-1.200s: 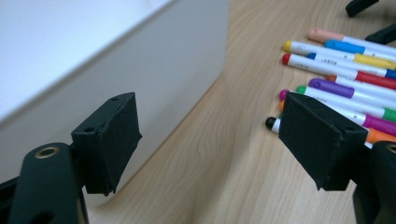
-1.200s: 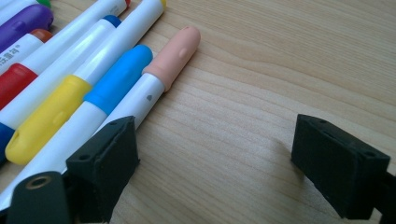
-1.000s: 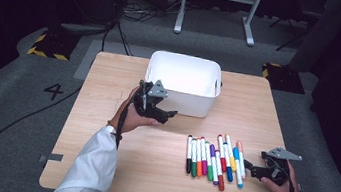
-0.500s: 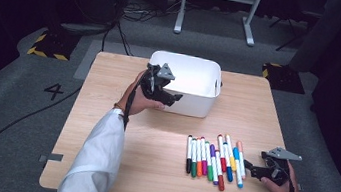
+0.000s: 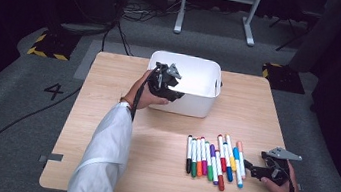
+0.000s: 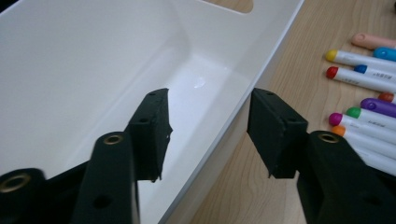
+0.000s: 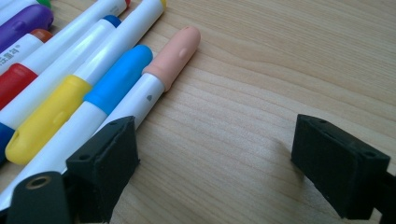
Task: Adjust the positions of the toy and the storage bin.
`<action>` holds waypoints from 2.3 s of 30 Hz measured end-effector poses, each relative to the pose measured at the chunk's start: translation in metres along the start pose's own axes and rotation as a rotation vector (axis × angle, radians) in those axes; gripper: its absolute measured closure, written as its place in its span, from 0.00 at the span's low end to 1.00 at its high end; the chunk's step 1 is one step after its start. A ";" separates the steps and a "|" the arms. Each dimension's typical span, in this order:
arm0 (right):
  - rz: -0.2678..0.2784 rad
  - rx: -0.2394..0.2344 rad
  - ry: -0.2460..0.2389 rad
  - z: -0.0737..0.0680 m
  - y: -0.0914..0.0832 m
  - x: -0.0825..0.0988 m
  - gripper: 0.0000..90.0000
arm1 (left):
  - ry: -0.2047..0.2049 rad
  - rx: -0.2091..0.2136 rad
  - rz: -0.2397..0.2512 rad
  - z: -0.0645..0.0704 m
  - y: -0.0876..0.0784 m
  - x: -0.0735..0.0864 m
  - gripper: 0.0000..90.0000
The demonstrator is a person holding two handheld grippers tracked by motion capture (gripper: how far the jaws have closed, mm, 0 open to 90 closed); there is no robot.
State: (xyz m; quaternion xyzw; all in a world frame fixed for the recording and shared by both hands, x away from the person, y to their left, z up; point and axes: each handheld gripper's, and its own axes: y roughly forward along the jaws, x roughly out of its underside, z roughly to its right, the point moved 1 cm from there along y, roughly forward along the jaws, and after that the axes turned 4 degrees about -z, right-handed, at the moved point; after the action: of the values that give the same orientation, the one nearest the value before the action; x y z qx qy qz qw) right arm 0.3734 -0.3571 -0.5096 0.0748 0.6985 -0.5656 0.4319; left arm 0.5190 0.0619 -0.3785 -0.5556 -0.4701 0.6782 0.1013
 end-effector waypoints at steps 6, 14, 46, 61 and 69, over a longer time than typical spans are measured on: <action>0.002 -0.002 0.005 0.000 0.000 0.000 0.16 | 0.045 0.027 -0.053 0.001 0.008 0.001 0.69; 0.002 -0.002 0.005 0.000 0.000 0.000 0.16 | 0.073 0.112 -0.038 0.008 -0.004 0.011 0.83; 0.003 0.001 0.009 -0.001 0.000 0.000 0.16 | 0.196 0.157 -0.072 0.068 -0.089 0.099 0.85; 0.001 0.004 0.004 -0.001 0.000 0.000 0.16 | 0.275 0.199 -0.038 0.092 -0.101 0.113 0.85; -0.003 0.021 0.027 0.002 -0.001 0.001 0.16 | 0.283 0.224 -0.015 0.101 -0.098 0.112 0.86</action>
State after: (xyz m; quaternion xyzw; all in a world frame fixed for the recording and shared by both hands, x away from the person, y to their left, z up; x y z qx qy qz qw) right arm 0.3731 -0.3591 -0.5093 0.0861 0.6985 -0.5725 0.4207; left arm 0.3550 0.1359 -0.3848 -0.6272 -0.3770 0.6406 0.2328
